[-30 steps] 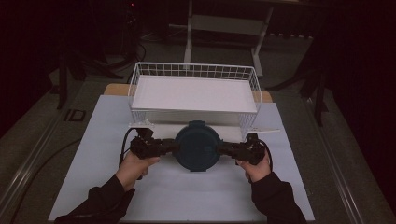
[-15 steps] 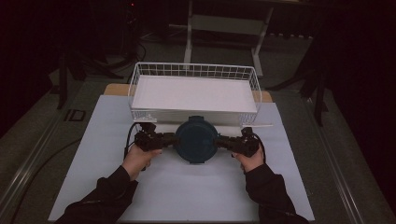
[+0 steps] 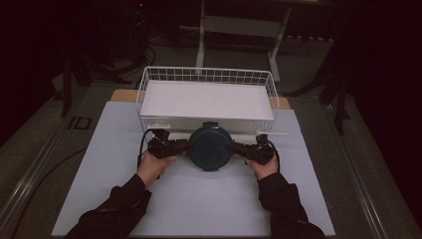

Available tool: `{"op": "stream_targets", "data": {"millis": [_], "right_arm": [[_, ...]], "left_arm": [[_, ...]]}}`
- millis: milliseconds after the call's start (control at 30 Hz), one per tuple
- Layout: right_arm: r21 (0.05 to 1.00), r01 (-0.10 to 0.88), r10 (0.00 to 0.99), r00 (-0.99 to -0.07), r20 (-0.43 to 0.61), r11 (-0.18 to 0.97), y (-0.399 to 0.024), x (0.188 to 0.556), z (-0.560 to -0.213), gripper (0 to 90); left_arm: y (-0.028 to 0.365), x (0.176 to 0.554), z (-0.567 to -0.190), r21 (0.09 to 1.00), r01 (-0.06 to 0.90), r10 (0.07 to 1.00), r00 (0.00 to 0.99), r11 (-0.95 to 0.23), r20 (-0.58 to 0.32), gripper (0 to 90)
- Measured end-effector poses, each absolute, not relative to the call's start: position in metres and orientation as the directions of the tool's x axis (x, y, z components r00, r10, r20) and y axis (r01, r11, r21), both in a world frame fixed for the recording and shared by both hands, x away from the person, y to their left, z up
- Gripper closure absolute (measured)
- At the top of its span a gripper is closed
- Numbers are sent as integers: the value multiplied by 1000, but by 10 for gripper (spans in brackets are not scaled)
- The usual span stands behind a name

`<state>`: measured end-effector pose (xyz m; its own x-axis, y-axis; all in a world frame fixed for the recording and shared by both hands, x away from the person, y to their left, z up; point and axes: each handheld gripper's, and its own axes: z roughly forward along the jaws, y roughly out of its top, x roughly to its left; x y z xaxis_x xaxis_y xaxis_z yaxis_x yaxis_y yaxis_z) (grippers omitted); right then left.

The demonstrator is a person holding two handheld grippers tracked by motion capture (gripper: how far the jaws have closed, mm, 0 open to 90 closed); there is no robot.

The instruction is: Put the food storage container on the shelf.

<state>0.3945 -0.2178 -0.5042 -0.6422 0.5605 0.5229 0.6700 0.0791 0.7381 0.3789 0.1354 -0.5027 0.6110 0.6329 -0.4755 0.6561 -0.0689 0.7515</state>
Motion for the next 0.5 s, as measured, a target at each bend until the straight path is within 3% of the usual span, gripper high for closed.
{"op": "stream_targets", "data": {"millis": [500], "right_arm": [[740,670,612,-609,505,57,-216,397,-504,539]], "left_arm": [[134,386,-508,757,652,626,605,-36,-492,534]]}}
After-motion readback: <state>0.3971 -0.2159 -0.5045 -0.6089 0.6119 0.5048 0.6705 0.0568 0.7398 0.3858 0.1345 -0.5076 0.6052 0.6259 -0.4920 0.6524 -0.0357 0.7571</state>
